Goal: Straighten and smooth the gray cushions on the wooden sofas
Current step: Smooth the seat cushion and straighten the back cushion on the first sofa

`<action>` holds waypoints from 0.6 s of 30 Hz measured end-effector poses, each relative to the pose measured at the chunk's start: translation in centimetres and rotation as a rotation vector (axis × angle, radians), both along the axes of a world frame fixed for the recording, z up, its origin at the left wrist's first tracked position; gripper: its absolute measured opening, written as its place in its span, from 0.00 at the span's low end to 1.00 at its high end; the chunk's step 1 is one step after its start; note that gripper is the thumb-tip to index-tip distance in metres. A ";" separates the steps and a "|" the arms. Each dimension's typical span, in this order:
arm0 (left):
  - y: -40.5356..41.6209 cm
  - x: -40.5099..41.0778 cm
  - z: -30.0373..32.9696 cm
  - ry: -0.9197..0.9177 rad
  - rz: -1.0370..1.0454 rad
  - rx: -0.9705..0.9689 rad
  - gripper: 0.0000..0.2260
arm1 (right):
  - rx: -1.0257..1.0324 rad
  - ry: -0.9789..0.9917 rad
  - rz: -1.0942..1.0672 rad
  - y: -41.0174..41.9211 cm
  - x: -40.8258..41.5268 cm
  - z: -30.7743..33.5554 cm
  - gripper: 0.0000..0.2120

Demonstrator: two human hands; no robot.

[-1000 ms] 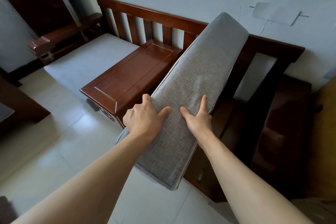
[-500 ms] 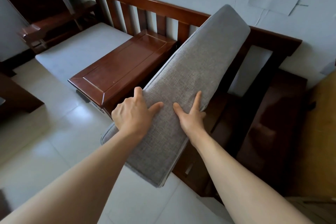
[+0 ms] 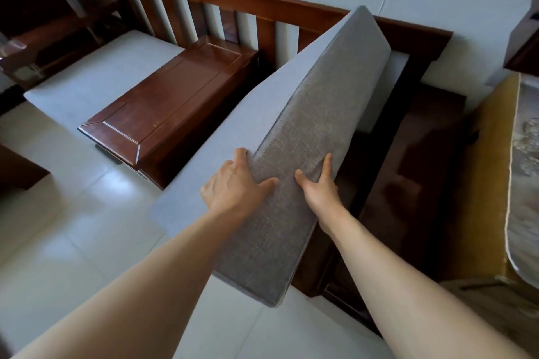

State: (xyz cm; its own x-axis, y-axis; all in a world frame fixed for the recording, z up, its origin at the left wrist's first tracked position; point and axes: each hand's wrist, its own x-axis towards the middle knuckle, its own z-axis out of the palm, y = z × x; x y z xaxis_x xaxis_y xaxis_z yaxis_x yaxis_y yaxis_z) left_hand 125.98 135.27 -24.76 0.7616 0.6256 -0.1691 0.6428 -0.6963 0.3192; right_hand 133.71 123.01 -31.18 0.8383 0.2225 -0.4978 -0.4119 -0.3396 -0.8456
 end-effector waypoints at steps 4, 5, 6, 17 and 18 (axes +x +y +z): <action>-1.1 0.1 -1.9 0.076 -0.048 -0.013 0.33 | 0.021 0.071 -0.071 -1.0 -0.7 -2.4 0.43; -1.5 0.0 -2.6 0.088 -0.068 0.000 0.33 | 0.018 0.080 -0.103 -1.1 -1.0 -3.1 0.44; -2.1 0.2 -3.2 0.083 -0.098 0.019 0.32 | 0.012 0.086 -0.143 -1.3 -1.0 -3.7 0.44; -4.5 2.9 -7.9 -0.038 -0.195 -0.024 0.31 | 0.006 0.097 -0.257 -2.7 0.5 -7.7 0.41; -4.6 3.2 -8.0 -0.037 -0.202 -0.037 0.31 | 0.004 0.107 -0.259 -2.7 0.7 -7.7 0.40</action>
State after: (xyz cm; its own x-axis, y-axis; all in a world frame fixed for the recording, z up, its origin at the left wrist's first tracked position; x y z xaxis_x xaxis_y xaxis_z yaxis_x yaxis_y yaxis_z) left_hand 129.20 130.69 -32.72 0.8770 0.4533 -0.1591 0.4788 -0.7973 0.3676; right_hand 134.39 120.29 -38.86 0.8102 0.0100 -0.5860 -0.5715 -0.2080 -0.7938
